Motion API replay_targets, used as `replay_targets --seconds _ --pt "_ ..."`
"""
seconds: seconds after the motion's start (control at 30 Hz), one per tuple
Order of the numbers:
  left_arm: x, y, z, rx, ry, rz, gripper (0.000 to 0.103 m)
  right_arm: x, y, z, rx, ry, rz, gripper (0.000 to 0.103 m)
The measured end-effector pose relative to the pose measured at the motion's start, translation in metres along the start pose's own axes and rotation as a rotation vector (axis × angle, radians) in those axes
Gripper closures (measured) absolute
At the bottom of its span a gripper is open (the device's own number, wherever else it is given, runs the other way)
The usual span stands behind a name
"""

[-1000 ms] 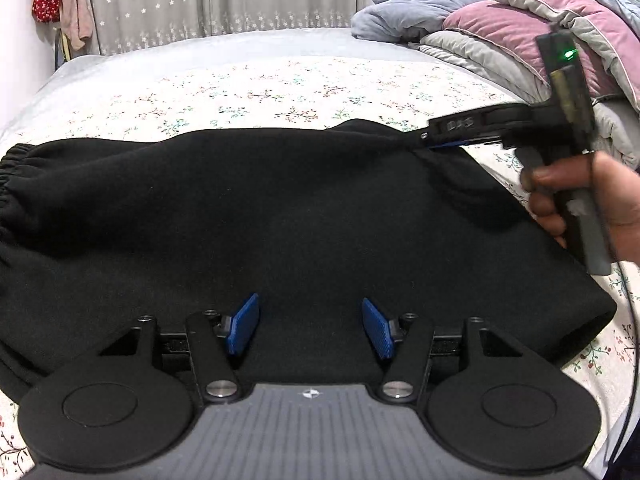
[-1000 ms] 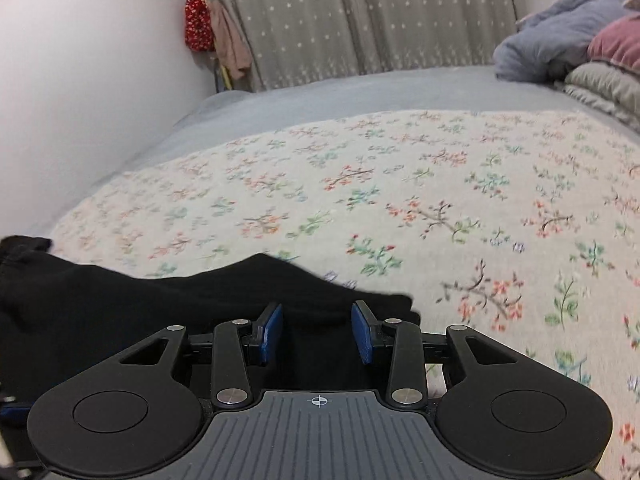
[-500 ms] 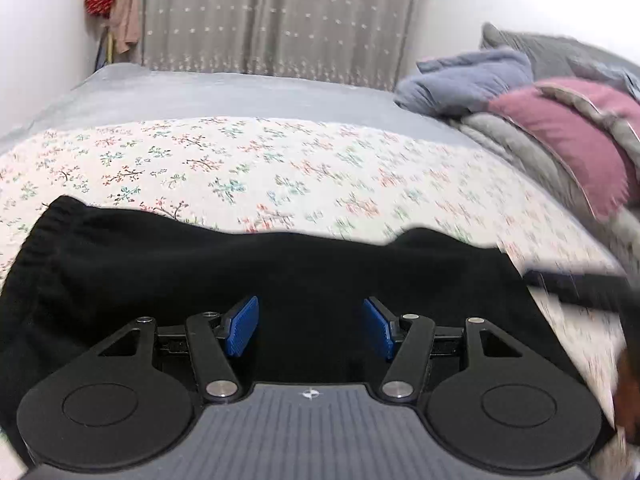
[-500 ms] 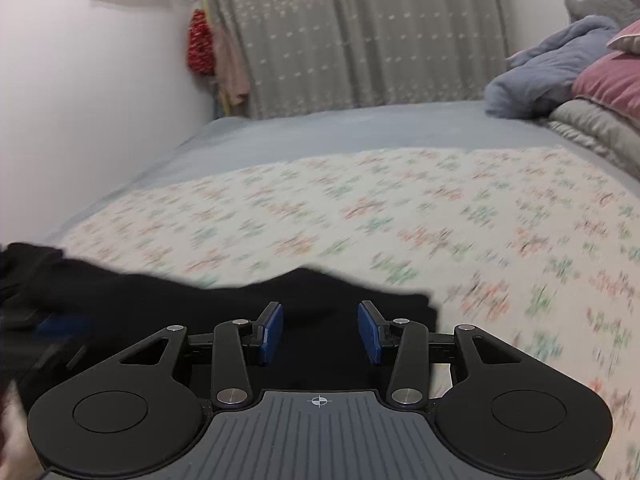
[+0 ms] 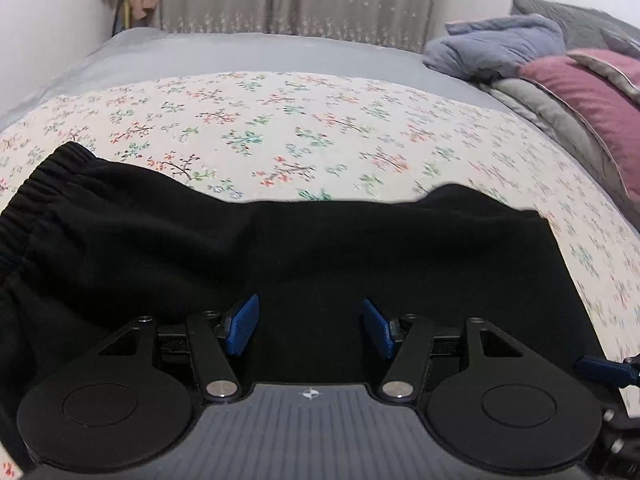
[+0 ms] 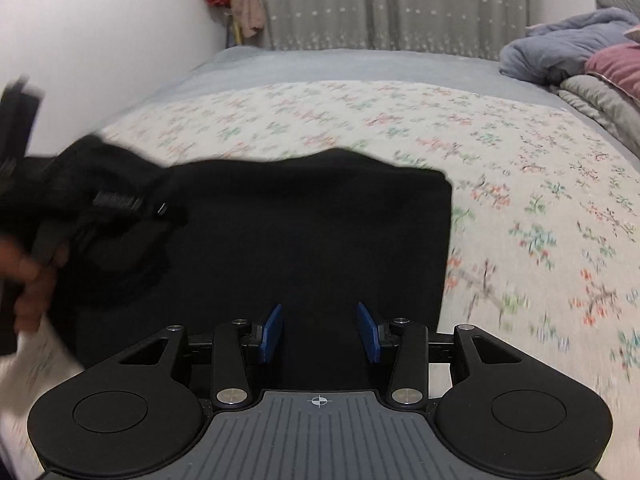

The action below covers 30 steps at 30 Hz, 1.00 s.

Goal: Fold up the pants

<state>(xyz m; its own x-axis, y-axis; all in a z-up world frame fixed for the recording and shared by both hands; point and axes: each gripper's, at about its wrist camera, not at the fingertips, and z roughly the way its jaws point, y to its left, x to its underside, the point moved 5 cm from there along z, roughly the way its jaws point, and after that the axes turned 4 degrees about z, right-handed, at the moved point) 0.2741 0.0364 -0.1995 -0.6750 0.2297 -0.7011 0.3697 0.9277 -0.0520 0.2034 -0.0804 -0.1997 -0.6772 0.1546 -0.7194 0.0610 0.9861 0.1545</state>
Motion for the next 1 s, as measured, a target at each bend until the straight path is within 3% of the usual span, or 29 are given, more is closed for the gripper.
replay_targets --seconds 0.13,0.27,0.4,0.5,0.6,0.77,0.87,1.0 --pt "0.015 -0.007 -0.009 -0.007 0.010 0.046 0.042 0.018 0.009 -0.018 0.034 0.013 -0.059 0.058" --pt "0.026 -0.012 -0.026 0.011 0.011 0.068 0.039 0.024 -0.010 -0.047 -0.008 -0.026 0.058 0.058" --pt "0.033 -0.017 -0.039 0.058 -0.020 0.094 0.036 0.037 -0.057 -0.071 -0.055 -0.094 0.369 0.041" --pt "0.037 -0.018 -0.034 0.058 0.000 0.109 0.035 0.052 -0.089 -0.065 -0.186 -0.065 0.637 0.041" --pt "0.041 -0.023 -0.033 0.046 0.010 0.130 0.033 0.062 -0.101 -0.053 -0.309 -0.052 0.797 0.041" --pt "0.045 -0.032 -0.037 0.056 0.027 0.170 0.032 0.070 -0.094 -0.045 -0.407 -0.064 0.871 0.041" --pt "0.051 -0.037 -0.043 0.077 0.034 0.201 0.031 0.069 -0.088 -0.043 -0.419 -0.074 0.869 0.041" --pt "0.055 -0.039 -0.048 0.155 0.039 0.161 0.031 0.066 -0.084 -0.042 -0.440 -0.104 0.871 0.041"
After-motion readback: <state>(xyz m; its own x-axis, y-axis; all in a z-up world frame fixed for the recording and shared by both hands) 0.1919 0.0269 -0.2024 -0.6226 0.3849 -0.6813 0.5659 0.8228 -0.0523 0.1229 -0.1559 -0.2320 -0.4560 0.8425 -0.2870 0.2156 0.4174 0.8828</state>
